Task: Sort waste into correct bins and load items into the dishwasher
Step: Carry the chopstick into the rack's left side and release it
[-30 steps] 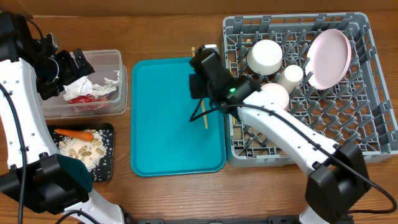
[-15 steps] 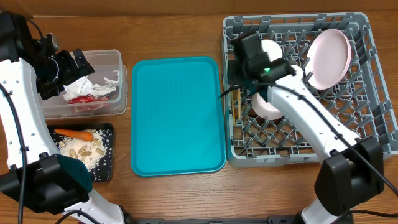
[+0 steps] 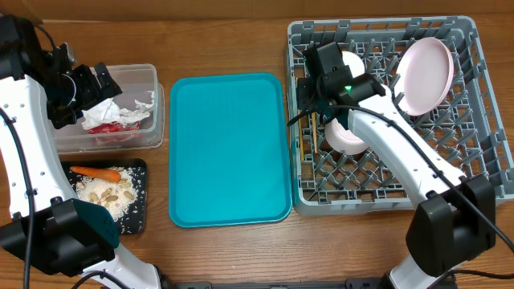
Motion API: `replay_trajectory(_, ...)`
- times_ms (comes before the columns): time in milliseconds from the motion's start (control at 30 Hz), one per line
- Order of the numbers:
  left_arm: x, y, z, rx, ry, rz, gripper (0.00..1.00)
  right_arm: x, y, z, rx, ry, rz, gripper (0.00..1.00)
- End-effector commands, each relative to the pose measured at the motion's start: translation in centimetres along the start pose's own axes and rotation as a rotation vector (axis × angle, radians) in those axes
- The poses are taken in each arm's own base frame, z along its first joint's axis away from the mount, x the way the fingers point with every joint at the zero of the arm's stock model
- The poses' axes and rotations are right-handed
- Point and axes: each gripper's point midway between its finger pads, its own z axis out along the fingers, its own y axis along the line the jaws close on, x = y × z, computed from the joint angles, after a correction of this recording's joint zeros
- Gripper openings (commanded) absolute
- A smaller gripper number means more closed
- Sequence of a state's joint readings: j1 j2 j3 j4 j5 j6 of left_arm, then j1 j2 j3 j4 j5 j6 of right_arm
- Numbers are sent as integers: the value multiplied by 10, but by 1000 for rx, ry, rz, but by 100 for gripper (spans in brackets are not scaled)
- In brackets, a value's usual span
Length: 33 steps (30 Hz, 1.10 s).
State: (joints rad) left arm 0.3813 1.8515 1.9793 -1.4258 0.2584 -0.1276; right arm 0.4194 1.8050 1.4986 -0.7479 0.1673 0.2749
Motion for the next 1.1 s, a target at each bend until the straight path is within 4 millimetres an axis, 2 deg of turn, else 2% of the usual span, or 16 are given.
replay_trajectory(0,-2,-7,-12,20,-33,4,100,3,1,8,3,12,-12,4)
replay_trajectory(167,-2,-7,-12,20,-33,4,100,10,3,21,-1,43,-16,4)
replay_trajectory(300,-2,-7,-12,20,-33,4,100,7,5,27,-6,30,-14,4)
replay_trajectory(1067,-2,-7,-12,20,-33,4,100,2,7,29,-12,9,42,4)
